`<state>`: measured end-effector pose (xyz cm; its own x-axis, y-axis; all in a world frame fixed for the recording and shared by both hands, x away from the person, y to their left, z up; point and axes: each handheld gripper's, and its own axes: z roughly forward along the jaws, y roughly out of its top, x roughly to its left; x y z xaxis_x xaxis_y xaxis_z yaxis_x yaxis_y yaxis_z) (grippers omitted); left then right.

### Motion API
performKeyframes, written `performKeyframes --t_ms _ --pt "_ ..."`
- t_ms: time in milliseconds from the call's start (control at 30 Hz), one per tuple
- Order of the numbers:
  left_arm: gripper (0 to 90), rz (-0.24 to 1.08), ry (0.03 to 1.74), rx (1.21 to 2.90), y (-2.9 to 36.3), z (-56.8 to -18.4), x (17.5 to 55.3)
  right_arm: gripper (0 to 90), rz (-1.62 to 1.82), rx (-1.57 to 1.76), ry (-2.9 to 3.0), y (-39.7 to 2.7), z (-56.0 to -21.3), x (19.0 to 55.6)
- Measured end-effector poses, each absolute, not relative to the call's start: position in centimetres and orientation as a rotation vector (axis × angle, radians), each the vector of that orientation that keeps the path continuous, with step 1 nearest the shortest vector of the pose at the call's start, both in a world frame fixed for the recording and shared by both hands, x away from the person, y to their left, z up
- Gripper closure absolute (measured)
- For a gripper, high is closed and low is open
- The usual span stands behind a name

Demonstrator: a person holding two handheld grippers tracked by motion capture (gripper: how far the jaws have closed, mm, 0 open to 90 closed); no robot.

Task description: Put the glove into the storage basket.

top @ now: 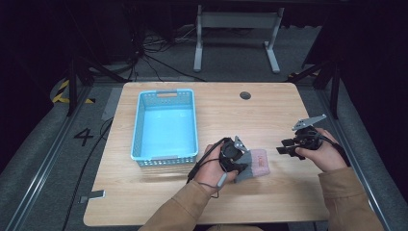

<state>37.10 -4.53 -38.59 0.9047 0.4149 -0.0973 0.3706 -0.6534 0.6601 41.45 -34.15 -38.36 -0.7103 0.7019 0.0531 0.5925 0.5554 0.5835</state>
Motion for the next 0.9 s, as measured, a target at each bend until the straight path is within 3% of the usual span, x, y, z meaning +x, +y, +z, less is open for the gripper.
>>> performKeyframes --t_ms 900 --pt "67.0 0.192 0.67 2.257 4.8 -32.2 39.2 57.0 0.907 1.098 2.617 -33.6 -38.7 43.1"
